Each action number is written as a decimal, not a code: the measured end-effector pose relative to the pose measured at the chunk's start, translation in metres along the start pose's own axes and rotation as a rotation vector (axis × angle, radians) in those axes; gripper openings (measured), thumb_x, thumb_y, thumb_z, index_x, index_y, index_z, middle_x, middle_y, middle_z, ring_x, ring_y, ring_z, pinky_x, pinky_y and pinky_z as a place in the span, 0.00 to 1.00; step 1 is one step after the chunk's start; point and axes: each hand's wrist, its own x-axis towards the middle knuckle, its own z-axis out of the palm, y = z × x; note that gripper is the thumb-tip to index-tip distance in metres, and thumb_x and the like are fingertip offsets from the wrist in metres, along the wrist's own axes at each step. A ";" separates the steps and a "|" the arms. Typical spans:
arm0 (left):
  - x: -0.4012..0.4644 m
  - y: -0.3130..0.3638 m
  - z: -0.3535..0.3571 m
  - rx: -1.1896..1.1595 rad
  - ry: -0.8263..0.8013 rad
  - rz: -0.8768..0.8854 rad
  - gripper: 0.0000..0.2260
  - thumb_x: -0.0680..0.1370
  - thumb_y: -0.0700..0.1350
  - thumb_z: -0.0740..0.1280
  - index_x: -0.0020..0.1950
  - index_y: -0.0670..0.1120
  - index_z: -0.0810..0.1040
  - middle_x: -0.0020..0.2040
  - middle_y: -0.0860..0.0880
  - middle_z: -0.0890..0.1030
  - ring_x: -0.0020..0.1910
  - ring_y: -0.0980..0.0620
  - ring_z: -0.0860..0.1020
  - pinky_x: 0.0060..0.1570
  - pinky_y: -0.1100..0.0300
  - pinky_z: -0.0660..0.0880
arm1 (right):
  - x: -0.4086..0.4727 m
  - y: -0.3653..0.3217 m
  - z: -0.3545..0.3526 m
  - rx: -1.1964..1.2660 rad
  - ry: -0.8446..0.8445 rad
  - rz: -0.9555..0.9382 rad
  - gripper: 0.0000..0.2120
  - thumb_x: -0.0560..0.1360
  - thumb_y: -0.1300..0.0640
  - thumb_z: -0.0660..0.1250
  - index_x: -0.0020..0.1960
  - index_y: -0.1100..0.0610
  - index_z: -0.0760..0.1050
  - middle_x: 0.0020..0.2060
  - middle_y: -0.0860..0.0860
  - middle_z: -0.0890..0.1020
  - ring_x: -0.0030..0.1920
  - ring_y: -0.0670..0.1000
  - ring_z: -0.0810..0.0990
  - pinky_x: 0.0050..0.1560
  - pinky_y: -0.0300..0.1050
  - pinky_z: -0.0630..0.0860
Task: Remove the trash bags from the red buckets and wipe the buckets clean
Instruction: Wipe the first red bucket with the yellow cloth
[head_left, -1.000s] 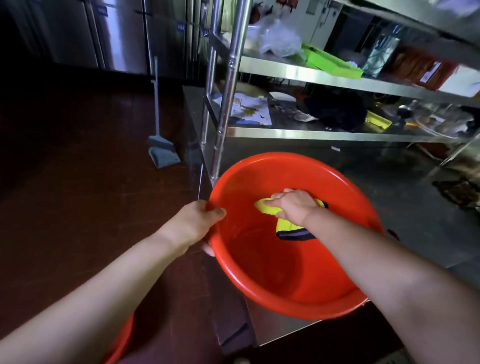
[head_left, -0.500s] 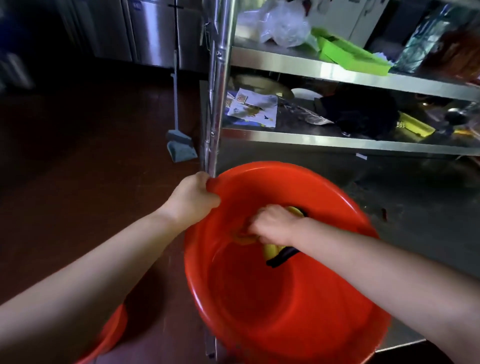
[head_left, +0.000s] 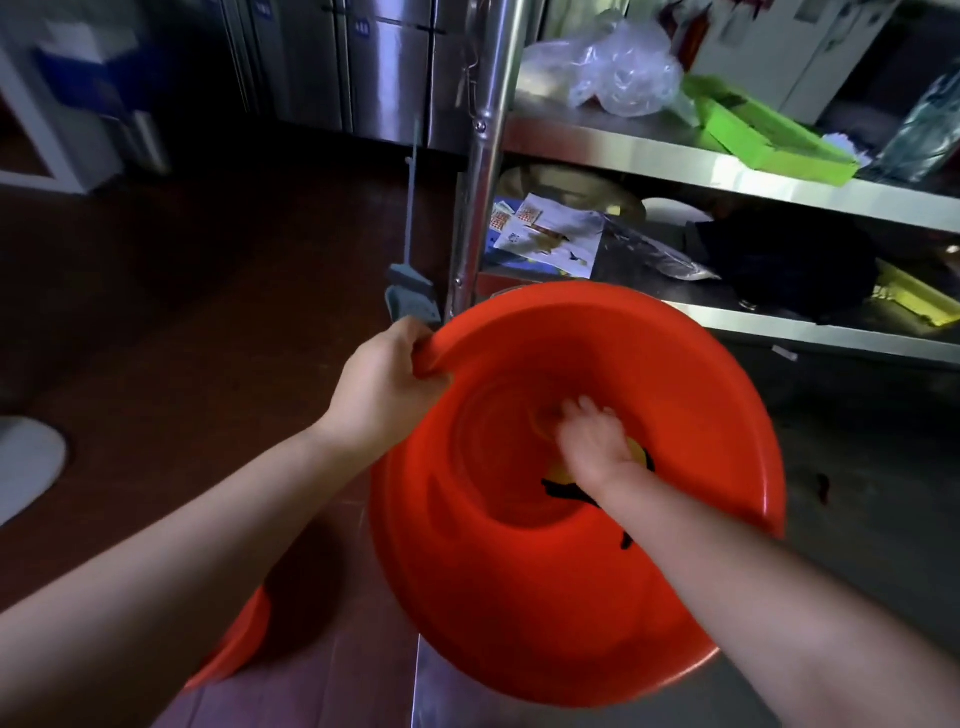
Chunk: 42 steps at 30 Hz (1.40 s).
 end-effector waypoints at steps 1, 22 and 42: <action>0.000 -0.003 0.000 0.031 0.021 0.007 0.12 0.71 0.45 0.70 0.52 0.47 0.74 0.42 0.48 0.79 0.42 0.46 0.78 0.40 0.55 0.73 | 0.002 -0.002 0.003 0.010 0.021 0.035 0.18 0.78 0.59 0.56 0.65 0.51 0.73 0.67 0.52 0.68 0.66 0.55 0.65 0.59 0.49 0.66; 0.010 -0.106 -0.007 -0.445 0.003 -0.292 0.04 0.74 0.47 0.71 0.44 0.49 0.78 0.33 0.50 0.78 0.27 0.59 0.75 0.28 0.64 0.72 | 0.060 -0.089 0.044 0.053 -0.013 0.040 0.24 0.78 0.56 0.50 0.73 0.44 0.61 0.75 0.48 0.57 0.64 0.56 0.63 0.57 0.51 0.63; -0.038 -0.095 0.059 -0.490 -0.156 -0.393 0.04 0.75 0.44 0.69 0.42 0.51 0.75 0.36 0.49 0.81 0.30 0.57 0.79 0.31 0.63 0.76 | -0.033 -0.014 0.068 0.060 0.045 0.366 0.25 0.76 0.61 0.61 0.71 0.45 0.67 0.71 0.53 0.68 0.63 0.60 0.68 0.55 0.52 0.65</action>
